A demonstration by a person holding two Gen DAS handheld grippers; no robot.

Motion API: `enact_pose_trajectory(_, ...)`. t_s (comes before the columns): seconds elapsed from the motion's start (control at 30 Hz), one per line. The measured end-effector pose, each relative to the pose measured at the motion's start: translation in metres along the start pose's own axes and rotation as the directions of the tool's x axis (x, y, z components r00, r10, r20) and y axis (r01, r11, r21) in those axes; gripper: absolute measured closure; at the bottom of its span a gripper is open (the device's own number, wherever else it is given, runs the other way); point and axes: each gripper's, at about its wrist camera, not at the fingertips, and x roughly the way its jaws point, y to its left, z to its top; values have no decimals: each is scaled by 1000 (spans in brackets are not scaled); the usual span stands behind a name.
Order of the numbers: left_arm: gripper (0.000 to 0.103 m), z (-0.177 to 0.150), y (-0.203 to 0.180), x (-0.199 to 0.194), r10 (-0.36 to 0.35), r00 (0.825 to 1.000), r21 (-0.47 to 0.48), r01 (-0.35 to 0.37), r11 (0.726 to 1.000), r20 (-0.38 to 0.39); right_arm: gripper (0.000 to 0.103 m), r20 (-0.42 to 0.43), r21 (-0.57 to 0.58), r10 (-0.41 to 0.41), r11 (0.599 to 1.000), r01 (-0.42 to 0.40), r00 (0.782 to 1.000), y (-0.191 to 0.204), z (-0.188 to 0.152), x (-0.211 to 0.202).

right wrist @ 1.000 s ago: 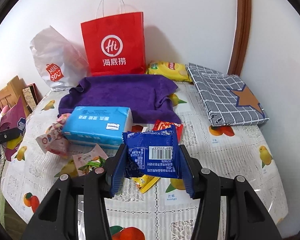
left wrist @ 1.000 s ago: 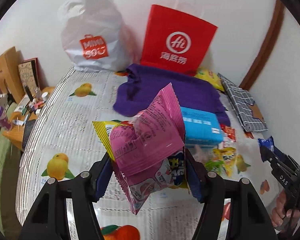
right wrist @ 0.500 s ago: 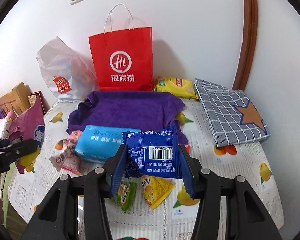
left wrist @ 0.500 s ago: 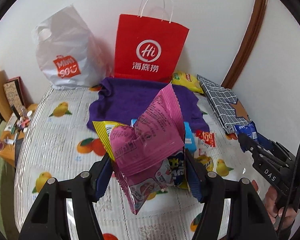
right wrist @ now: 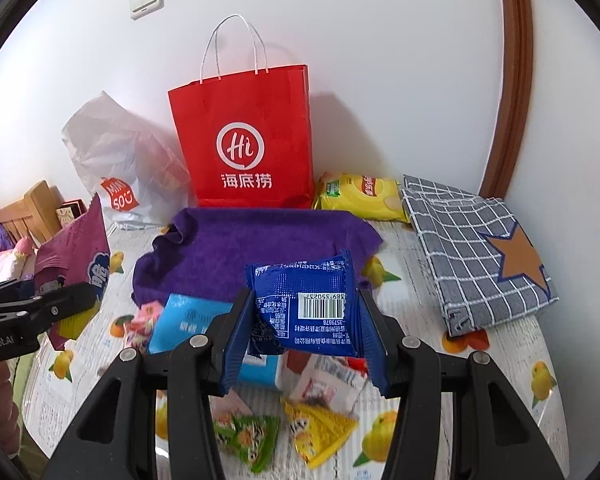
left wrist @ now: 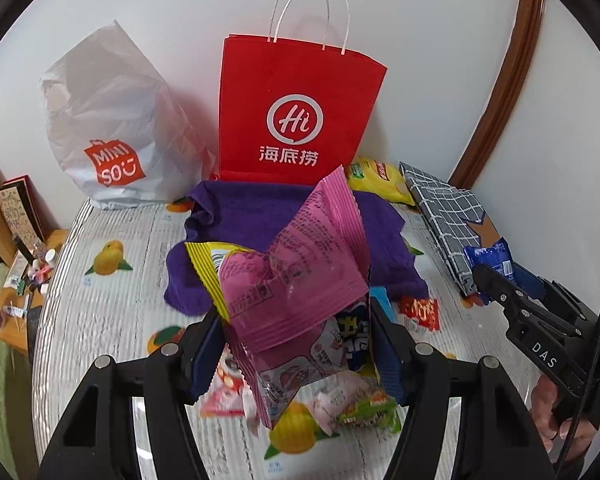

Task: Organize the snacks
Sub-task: 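Carry both packets onto the purple towel and open both tools to release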

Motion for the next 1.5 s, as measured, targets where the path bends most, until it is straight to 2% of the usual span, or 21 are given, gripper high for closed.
enact_pose_trajectory(0.33, 39, 39, 16, 42, 8, 1000, -8, -8, 1000, -7, 53, -13, -11, 14, 1000, -15, 1000, 1, 31, 49)
enact_pose_trajectory(0.77, 39, 79, 49, 109, 36, 998, -46, -38, 998, -42, 53, -59, 16, 7, 1000, -6, 998, -16, 50, 125)
enact_pose_trajectory(1.1, 39, 91, 67, 157, 64, 994, -52, -69, 996, -92, 53, -110, 6, 22, 1000, -21, 994, -17, 53, 179)
enact_pose_trajectory(1.5, 38, 88, 78, 197, 71, 983, -45, -80, 996, -171, 53, -186, -17, 29, 999, -33, 982, -13, 49, 228)
